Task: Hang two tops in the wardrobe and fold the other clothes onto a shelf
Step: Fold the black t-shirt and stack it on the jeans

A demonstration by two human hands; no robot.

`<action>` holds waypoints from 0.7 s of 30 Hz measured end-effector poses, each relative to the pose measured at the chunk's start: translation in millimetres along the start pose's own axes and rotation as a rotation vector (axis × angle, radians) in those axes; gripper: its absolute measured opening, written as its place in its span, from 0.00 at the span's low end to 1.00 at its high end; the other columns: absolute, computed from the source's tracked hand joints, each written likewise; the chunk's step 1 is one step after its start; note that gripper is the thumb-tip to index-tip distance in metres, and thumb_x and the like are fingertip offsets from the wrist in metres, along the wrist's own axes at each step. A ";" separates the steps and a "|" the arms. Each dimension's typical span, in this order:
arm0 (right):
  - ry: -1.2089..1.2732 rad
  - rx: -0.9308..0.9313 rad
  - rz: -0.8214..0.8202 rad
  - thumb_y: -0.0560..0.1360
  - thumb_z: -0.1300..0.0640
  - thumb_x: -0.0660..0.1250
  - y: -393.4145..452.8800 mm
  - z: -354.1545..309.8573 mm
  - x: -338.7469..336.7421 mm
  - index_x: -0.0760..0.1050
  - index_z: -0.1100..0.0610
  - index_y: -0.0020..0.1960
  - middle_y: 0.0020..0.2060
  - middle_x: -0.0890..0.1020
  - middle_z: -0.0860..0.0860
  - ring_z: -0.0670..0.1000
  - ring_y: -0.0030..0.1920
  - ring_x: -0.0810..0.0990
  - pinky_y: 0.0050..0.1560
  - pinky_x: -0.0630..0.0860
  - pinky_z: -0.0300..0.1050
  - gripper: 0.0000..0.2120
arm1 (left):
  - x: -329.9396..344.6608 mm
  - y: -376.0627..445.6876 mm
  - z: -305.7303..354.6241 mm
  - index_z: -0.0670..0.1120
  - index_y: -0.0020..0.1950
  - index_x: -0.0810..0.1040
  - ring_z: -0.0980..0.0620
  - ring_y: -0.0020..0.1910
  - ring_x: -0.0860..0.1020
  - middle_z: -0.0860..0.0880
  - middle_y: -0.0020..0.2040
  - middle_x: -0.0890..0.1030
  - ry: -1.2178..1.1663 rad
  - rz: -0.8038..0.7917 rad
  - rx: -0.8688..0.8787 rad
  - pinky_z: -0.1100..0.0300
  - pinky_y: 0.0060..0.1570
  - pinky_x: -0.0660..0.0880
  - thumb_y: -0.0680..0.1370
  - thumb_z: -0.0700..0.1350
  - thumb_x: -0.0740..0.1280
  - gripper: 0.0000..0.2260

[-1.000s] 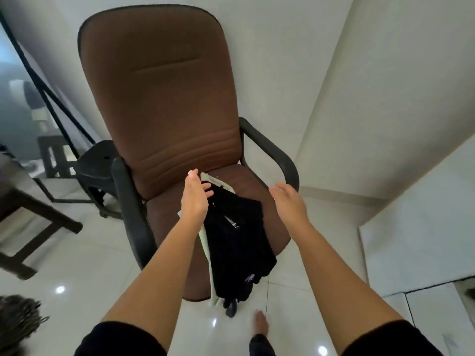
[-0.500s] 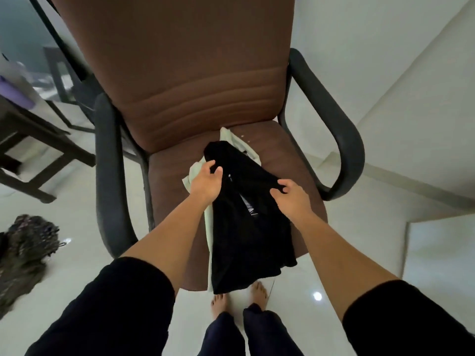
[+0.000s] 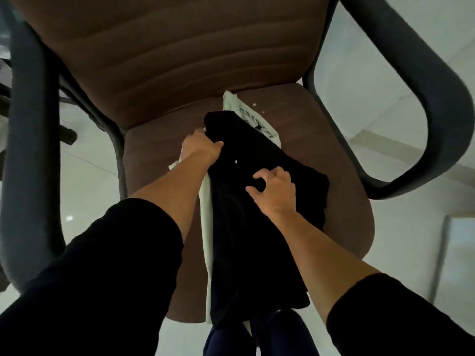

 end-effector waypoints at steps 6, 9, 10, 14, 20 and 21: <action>0.184 0.111 0.084 0.78 0.60 0.62 -4.6 -8.5 -23.4 0.72 0.61 0.53 0.51 0.76 0.57 0.56 0.52 0.75 0.50 0.74 0.51 0.06 | -20.9 -12.5 9.0 0.47 0.66 0.70 0.45 0.60 0.75 0.44 0.62 0.75 -0.197 0.060 0.022 0.60 0.48 0.67 0.80 0.45 0.60 0.14; 0.306 0.204 0.127 0.80 0.61 0.58 -17.0 -19.9 -63.1 0.68 0.62 0.53 0.46 0.78 0.60 0.57 0.42 0.75 0.39 0.69 0.48 0.05 | -48.2 -36.9 21.5 0.47 0.65 0.69 0.47 0.54 0.73 0.43 0.61 0.74 -0.310 0.078 0.027 0.60 0.48 0.66 0.82 0.43 0.57 0.12; 0.322 0.216 0.142 0.80 0.61 0.57 -21.3 -24.8 -79.9 0.66 0.61 0.52 0.43 0.78 0.60 0.58 0.41 0.76 0.38 0.69 0.48 0.03 | -59.7 -46.1 27.2 0.47 0.65 0.69 0.47 0.53 0.72 0.43 0.61 0.74 -0.324 0.080 0.037 0.60 0.48 0.66 0.82 0.43 0.56 0.12; 0.353 0.213 0.223 0.78 0.66 0.57 -39.0 -54.7 -156.3 0.62 0.60 0.50 0.44 0.77 0.60 0.62 0.47 0.78 0.39 0.70 0.51 0.04 | -110.0 -86.3 55.2 0.48 0.66 0.68 0.43 0.55 0.73 0.42 0.61 0.74 -0.316 0.043 0.149 0.59 0.48 0.66 0.82 0.43 0.56 0.13; 0.514 0.110 0.410 0.73 0.72 0.54 -75.7 -111.0 -275.8 0.62 0.59 0.52 0.57 0.76 0.61 0.58 0.57 0.77 0.46 0.74 0.53 0.12 | -186.3 -163.6 96.4 0.47 0.63 0.71 0.47 0.47 0.71 0.46 0.50 0.74 -0.338 0.073 0.310 0.59 0.45 0.66 0.81 0.42 0.58 0.11; 0.545 0.092 0.444 0.73 0.73 0.54 -83.0 -119.2 -294.8 0.62 0.59 0.52 0.58 0.76 0.61 0.57 0.57 0.77 0.46 0.75 0.53 0.12 | -202.8 -175.4 104.6 0.47 0.62 0.71 0.47 0.47 0.71 0.46 0.48 0.74 -0.346 0.108 0.346 0.59 0.45 0.66 0.81 0.42 0.58 0.10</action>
Point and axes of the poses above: each hand's wrist, its own y-axis towards the middle knuckle, its own x-axis out of the palm, z = x × y, the point moved 2 cm from there along y, towards the middle knuckle
